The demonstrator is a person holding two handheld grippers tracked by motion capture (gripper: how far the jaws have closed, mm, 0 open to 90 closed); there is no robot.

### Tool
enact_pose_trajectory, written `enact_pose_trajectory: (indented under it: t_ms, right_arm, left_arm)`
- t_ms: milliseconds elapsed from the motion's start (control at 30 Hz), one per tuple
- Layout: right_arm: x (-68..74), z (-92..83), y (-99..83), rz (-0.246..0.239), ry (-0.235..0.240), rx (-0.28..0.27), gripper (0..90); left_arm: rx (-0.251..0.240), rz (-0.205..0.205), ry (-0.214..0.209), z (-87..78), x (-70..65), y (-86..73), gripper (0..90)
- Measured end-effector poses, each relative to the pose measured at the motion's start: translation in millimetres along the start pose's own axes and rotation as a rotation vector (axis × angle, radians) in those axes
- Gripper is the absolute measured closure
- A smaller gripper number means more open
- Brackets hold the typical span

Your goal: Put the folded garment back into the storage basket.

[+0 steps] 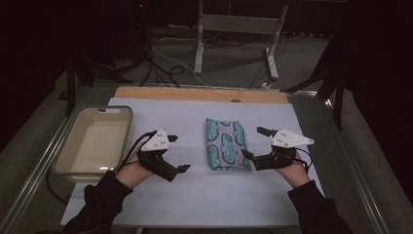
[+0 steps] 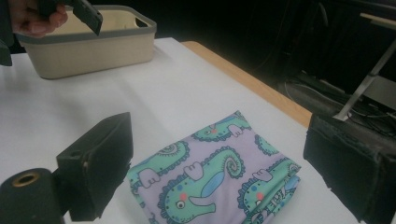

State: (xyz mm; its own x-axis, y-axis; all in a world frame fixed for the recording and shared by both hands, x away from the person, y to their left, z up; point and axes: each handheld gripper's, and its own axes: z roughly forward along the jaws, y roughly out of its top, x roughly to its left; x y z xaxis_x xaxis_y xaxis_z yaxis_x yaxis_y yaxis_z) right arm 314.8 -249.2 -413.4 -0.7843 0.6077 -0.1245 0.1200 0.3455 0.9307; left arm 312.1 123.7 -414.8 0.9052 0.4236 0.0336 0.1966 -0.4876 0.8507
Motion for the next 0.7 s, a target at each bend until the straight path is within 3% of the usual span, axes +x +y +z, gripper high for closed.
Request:
enact_pose_trajectory:
  t_ms: [367,700]
  right_arm:
    - [-13.0,22.7,-9.3,0.031,-0.003,0.048,8.1]
    - [-24.5,42.6,-29.7,0.083,-0.022,0.098,8.1]
  left_arm:
    - [0.029,-0.034,-0.009,27.0,12.5,5.4,0.0]
    - [0.056,-0.102,-0.005,58.3,25.8,3.2,0.0]
